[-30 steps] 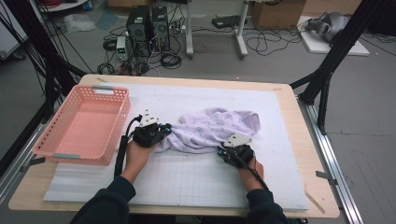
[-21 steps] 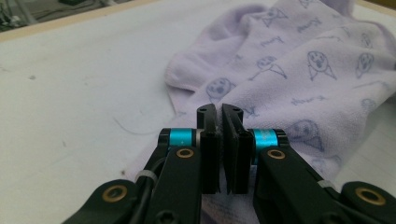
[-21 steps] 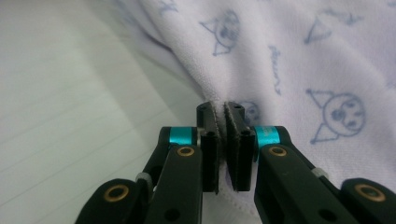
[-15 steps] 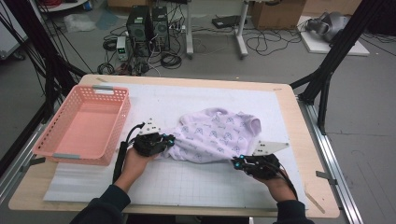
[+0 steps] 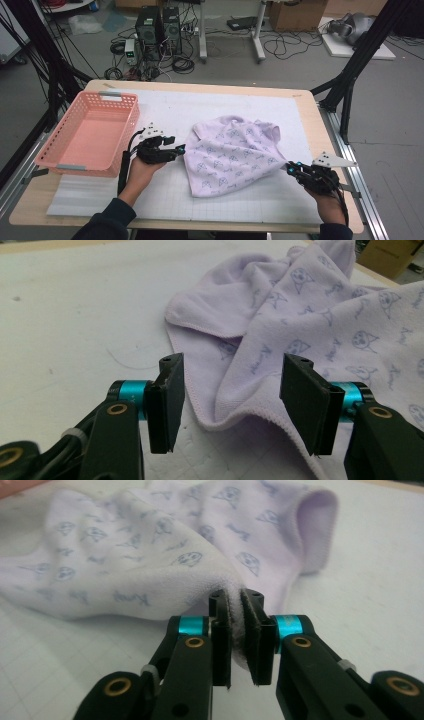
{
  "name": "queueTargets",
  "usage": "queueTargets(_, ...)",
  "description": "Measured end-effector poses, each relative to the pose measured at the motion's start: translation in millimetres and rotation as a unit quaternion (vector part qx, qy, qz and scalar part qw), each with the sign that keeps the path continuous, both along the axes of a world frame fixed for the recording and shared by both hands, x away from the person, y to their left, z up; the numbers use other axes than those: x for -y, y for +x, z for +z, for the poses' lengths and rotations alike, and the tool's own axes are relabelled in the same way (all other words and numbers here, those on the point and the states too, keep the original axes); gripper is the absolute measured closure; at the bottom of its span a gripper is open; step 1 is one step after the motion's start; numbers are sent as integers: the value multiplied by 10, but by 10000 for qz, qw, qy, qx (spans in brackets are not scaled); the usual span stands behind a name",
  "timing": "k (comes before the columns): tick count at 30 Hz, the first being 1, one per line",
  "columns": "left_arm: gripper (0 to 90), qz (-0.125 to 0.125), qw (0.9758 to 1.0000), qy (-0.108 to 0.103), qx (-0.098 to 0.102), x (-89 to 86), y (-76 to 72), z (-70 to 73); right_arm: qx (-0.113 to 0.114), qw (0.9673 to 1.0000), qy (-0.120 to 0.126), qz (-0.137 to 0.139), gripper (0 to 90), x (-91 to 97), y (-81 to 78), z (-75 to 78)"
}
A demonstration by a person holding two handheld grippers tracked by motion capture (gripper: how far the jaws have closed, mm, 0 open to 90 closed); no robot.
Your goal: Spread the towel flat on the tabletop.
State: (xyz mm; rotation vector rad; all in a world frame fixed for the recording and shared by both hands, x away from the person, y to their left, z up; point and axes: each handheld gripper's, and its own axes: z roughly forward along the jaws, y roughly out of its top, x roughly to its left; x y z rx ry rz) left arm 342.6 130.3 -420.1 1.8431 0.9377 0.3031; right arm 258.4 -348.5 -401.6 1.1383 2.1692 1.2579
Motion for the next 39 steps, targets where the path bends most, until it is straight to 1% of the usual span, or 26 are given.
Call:
queueTargets(2, 435, -212, 9996, 74, -142, 81, 6, -41, 101, 9999, 61, 19, 739, -50, 13, -9)
queueTargets(3, 428, -324, 9990, 180, -238, 153, 10, -73, 125, 9999, 85, 32, 706, -62, 19, -8)
queueTargets(4, 417, -384, 9986, 253, -260, 197, 11, -92, 213, 9997, 97, 44, 657, -78, 30, -7)
queueTargets(7, 386, -637, 9957, 598, -295, 376, 11, -174, 345, 9992, 205, -13, 610, -106, 22, 8)
queueTargets(8, 377, -692, 9946, 723, -271, 422, 7, -194, 362, 9991, 210, -6, 601, -113, 20, 11)
queueTargets(9, 377, -759, 9923, 953, -215, 481, 2, -219, 364, 9992, 187, 8, 598, -118, 20, 10)
queueTargets(10, 392, -852, 9891, 1194, -118, 547, -9, -249, 359, 9992, 182, 31, 597, -128, 24, 3)
queueTargets(11, 481, -938, 9881, 1221, -53, 567, -16, -254, 366, 9992, 137, 55, 594, -138, 32, -10)
queueTargets(12, 619, -965, 9879, 1211, 77, 585, -37, -231, 355, 9993, 125, 78, 591, -148, 37, -20)
queueTargets(13, 748, -948, 9871, 1273, 199, 592, -52, -212, 329, 9994, 75, 103, 586, -159, 43, -35)
queueTargets(14, 773, -953, 9876, 1216, 266, 585, -61, -193, 318, 9994, 52, 114, 585, -168, 47, -47)
queueTargets(15, 781, -955, 9887, 1125, 260, 563, -65, -171, 310, 9994, -23, 137, 581, -175, 52, -61)
queueTargets(16, 784, -927, 9903, 1003, 259, 528, -69, -146, 283, 9995, -51, 147, 573, -184, 58, -76)
queueTargets(17, 785, -893, 9923, 810, 271, 462, -66, -112, 266, 9995, -65, 158, 566, -188, 67, -91)
queueTargets(18, 785, -872, 9933, 706, 263, 422, -69, -88, 210, 9996, -62, 171, 556, -195, 75, -108)
queueTargets(19, 786, -859, 9940, 591, 320, 349, -76, -47, 168, 9996, -30, 208, 547, -203, 79, -117)
queueTargets(22, 787, -809, 9954, 288, 423, 178, -117, 47, 46, 9978, 17, 661, 513, -288, 86, -147)
queueTargets(23, 789, -802, 9955, 182, 465, 121, -134, 79, -23, 9965, -77, 829, 511, -351, 91, -168)
queueTargets(26, 794, -747, 9958, -98, 526, -40, -183, 165, -194, 9931, -398, 1083, 521, -504, 118, -238)
queueTargets(29, 796, -681, 9956, -156, 622, -143, -240, 221, -359, 9896, -596, 1259, 522, -633, 141, -302)
queueTargets(31, 797, -666, 9955, -142, 659, -186, -261, 240, -421, 9859, -761, 1433, 525, -717, 150, -348)
queueTargets(32, 799, -657, 9954, -151, 678, -204, -270, 246, -459, 9843, -842, 1485, 555, -747, 153, -366)
queueTargets(33, 799, -641, 9955, -160, 673, -223, -278, 251, -543, 9812, -929, 1600, 646, -786, 148, -393)
queueTargets(34, 799, -642, 9955, -166, 670, -238, -289, 257, -482, 9793, -982, 1704, 736, -813, 128, -399)
queueTargets(36, 799, -632, 9955, -184, 685, -270, -327, 279, -539, 9772, -908, 1840, 783, -819, 106, -369)
queueTargets(39, 799, -641, 9949, -215, 753, -330, -395, 355, -651, 9696, -676, 2260, 788, -810, 22, -290)
